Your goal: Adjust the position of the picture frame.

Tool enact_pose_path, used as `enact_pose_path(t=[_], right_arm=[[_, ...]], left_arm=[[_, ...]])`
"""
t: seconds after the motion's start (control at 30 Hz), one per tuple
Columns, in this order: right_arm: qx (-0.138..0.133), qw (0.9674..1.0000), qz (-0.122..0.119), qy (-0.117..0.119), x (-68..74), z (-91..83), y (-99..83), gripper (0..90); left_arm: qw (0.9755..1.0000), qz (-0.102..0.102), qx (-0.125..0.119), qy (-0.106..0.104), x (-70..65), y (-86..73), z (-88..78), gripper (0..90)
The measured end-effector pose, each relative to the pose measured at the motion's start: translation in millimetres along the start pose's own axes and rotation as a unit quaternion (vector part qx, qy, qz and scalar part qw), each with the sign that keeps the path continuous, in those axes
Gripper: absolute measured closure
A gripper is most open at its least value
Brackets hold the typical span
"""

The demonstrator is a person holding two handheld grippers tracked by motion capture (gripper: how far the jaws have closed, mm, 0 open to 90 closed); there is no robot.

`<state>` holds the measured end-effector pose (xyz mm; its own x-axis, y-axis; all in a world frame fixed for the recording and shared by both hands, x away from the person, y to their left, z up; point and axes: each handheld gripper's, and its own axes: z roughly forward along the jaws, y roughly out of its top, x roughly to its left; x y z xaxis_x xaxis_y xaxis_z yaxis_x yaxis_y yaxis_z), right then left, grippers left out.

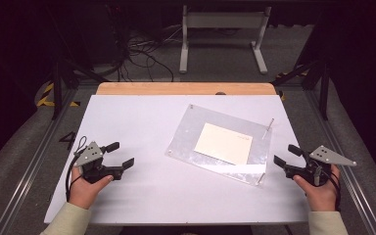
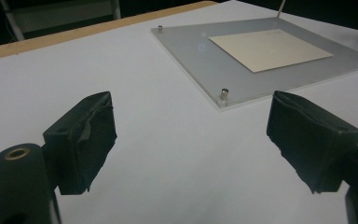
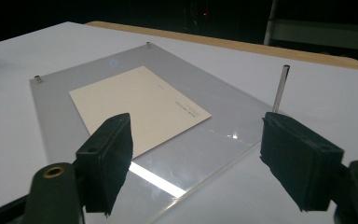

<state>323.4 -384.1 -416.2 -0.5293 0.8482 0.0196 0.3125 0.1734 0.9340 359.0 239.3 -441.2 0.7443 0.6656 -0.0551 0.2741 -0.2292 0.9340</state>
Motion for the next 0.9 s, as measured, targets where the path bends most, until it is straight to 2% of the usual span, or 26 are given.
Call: enact_pose_path(t=[0.13,0.2,0.53,0.63,0.73,0.77,0.83,0.87,0.9], right_arm=[[-0.003,1.0,-0.009,0.001,2.2,-2.7,2.8,27.6],[-0.002,0.9999,-0.012,0.009,4.1,-4.9,4.9,31.1],[0.009,0.9991,-0.034,0.022,18.3,-12.5,12.1,31.4],[0.011,0.9987,-0.035,0.035,22.6,-14.6,13.8,31.3],[0.023,0.9971,-0.043,0.058,30.2,-16.5,14.0,35.3],[0.023,0.9971,-0.043,0.058,30.2,-16.5,14.0,35.3],[0.038,0.995,-0.057,0.073,34.6,-16.2,12.4,40.5],[0.052,0.9929,-0.062,0.088,37.2,-14.4,10.0,42.9],[0.052,0.9929,-0.062,0.088,37.2,-14.4,10.0,42.9]], left_arm=[[1.0,0.002,0.0,-0.002,-1.4,1.4,1.2,16.3],[1.0,0.002,0.0,-0.005,-2.6,3.1,2.5,16.3],[0.9999,0.009,0.002,-0.014,-7.0,9.5,9.3,16.4],[0.9998,0.011,0.006,-0.018,-8.5,10.9,11.1,16.4],[0.9996,0.015,0.007,-0.022,-8.6,12.0,12.5,16.4],[0.9997,0.015,0.007,-0.021,-8.7,12.2,12.9,16.4],[0.9997,0.012,0.007,-0.022,-8.8,12.3,14.1,16.4],[0.9996,0.012,0.007,-0.024,-8.3,12.4,14.7,16.4],[0.9996,0.006,0.006,-0.027,-8.3,12.4,15.3,16.4]])
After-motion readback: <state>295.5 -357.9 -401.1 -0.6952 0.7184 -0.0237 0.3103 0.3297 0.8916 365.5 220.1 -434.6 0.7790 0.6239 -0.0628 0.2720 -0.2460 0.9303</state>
